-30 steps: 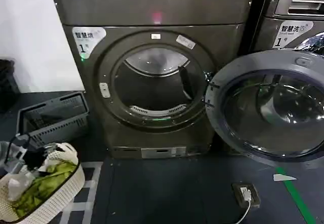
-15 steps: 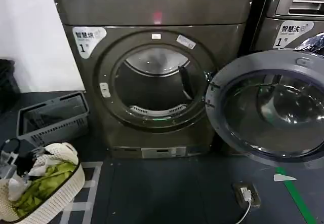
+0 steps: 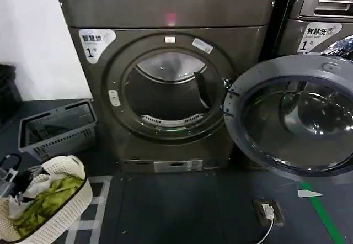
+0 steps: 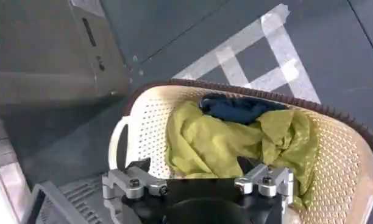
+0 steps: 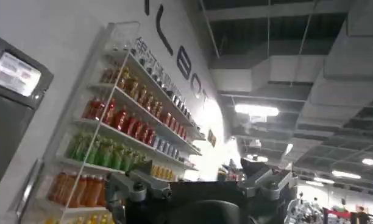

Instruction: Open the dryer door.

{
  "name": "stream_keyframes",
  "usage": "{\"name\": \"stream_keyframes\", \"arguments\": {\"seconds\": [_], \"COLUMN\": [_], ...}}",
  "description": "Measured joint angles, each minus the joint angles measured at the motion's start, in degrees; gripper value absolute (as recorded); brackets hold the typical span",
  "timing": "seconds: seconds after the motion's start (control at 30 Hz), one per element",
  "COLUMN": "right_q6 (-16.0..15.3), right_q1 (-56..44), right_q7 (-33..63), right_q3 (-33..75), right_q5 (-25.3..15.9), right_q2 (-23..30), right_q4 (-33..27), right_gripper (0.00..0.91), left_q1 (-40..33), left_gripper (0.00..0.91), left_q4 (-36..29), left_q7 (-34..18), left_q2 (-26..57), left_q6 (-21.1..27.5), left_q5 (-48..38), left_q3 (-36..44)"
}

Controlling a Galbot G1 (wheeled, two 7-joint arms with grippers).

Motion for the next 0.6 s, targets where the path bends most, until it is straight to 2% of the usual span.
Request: {"name": "stream_keyframes", "arguments": {"seconds": [0.6], "right_q6": [0.6], "right_q1": [0.0], "right_q7": [0.6], "right_q3": [-0.8], "right_q5": [-1.6], "right_q2": [1.7], "right_q4": [1.0], "right_gripper": [0.907], "left_q1": [-0.8], "left_gripper": [0.907], "left_q4": [-0.6], "left_q7": [3.4], "left_q2": [-0.5], "left_q6": [-1.2], "left_q5": [3.5], "left_q3": [-1.0]}}
